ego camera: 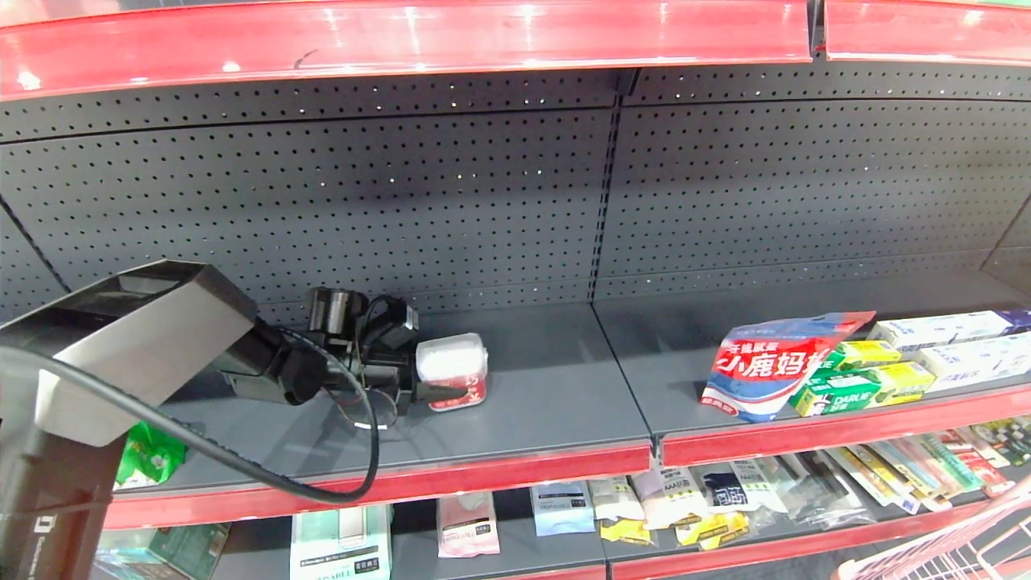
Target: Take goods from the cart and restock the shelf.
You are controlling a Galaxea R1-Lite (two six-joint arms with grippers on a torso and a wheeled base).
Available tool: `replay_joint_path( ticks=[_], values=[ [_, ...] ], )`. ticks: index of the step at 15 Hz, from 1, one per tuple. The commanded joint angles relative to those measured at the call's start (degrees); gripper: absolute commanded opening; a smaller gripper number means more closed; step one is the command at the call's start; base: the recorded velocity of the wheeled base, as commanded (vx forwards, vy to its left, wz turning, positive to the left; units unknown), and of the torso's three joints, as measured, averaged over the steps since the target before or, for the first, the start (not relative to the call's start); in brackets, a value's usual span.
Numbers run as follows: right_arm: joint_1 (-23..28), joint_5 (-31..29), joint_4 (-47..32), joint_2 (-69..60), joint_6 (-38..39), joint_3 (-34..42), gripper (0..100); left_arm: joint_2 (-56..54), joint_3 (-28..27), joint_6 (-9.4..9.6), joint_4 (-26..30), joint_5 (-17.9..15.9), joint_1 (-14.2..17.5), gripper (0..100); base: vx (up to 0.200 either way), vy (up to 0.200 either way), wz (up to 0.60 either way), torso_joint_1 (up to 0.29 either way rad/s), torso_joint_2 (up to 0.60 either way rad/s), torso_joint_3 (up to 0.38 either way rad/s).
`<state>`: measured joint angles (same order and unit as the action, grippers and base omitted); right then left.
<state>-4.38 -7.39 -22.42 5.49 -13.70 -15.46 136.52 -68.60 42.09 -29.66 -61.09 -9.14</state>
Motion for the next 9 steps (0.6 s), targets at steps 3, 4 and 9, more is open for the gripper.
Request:
replay_joint_path(
  ticks=[3,4,9],
  values=[
    [0.0,0.0,0.0,0.1,0.1,0.0,0,-5.7,10.1,7.04,0.0,-0.6,2.6,0,0.000,0.000,0.00,0.000,0.00,0.000],
    [0.0,0.0,0.0,0.1,0.1,0.0,0,-6.1,11.6,8.53,0.0,-1.0,2.8,0,0.000,0.000,0.00,0.000,0.00,0.000],
    [0.0,0.0,0.0,0.1,0.1,0.1,0,-6.0,13.6,11.26,0.3,-2.4,4.3,0,0.000,0.000,0.00,0.000,0.00,0.000]
  ],
)
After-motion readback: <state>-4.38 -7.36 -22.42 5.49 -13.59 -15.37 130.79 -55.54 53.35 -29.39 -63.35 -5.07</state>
